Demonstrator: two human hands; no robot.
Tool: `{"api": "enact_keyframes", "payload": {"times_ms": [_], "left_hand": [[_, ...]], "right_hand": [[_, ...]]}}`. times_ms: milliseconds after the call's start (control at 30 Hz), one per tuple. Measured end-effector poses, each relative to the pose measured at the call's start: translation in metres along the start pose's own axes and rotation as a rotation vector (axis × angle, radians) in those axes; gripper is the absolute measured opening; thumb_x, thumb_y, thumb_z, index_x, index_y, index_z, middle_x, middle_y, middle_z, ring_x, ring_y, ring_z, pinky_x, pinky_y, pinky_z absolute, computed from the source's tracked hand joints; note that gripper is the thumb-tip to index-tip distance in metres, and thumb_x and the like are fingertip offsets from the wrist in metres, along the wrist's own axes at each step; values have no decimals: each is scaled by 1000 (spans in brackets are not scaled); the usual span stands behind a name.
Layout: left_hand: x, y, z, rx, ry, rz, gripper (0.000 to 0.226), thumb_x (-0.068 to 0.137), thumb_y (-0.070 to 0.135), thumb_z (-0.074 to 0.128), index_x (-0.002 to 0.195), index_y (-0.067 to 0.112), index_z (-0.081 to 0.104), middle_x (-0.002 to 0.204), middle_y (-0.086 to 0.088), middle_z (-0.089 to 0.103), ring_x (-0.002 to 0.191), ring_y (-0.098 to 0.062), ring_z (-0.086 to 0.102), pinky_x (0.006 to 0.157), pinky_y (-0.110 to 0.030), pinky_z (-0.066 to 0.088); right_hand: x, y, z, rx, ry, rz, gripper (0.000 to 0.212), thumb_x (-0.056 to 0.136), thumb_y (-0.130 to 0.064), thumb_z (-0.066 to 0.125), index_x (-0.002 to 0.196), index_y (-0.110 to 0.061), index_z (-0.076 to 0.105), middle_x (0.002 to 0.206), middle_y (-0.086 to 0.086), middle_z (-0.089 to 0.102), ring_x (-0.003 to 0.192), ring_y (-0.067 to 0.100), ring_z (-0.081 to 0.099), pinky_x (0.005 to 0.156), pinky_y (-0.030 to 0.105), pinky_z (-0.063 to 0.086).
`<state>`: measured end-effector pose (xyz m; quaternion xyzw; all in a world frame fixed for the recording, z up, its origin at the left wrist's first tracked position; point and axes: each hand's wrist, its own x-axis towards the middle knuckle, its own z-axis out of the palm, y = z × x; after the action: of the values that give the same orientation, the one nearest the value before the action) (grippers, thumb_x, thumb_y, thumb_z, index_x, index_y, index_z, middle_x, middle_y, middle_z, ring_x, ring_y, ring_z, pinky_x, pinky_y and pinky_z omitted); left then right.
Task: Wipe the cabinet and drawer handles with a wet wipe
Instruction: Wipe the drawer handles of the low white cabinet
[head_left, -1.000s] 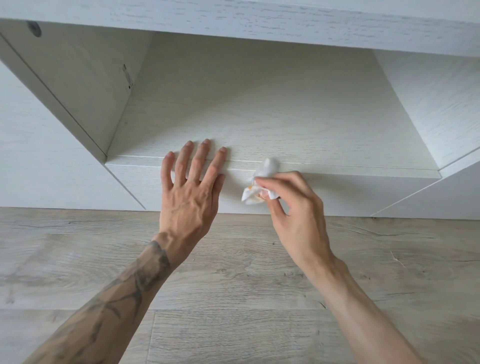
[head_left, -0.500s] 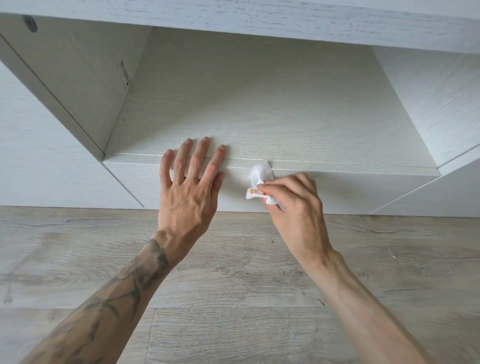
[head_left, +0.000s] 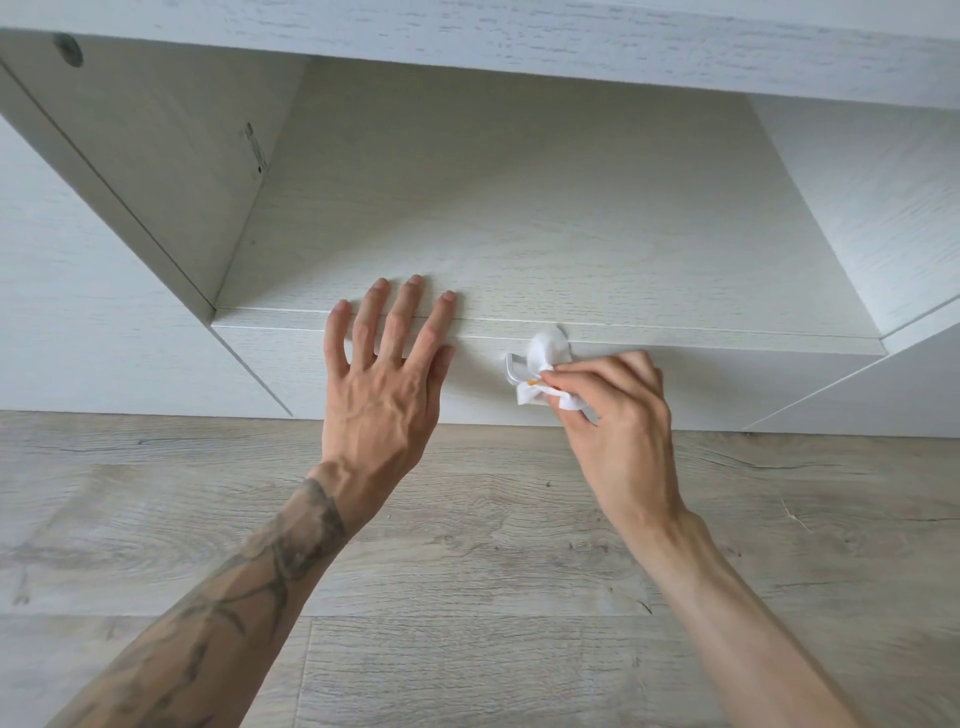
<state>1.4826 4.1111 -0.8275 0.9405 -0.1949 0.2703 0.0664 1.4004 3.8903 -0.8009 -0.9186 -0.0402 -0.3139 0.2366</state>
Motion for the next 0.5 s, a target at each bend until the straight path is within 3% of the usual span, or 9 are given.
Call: {"api": "enact_keyframes", "payload": {"times_ms": [500], "left_hand": [[0, 0, 0, -2, 6, 0, 50, 119, 41, 27, 166, 25, 35, 168, -9, 39, 157, -36, 32, 130, -53, 11]], "right_hand": [[2, -16, 13, 33, 58, -37, 23, 78, -3, 88, 97, -13, 82, 94, -3, 77, 84, 29, 63, 75, 45, 49]]}}
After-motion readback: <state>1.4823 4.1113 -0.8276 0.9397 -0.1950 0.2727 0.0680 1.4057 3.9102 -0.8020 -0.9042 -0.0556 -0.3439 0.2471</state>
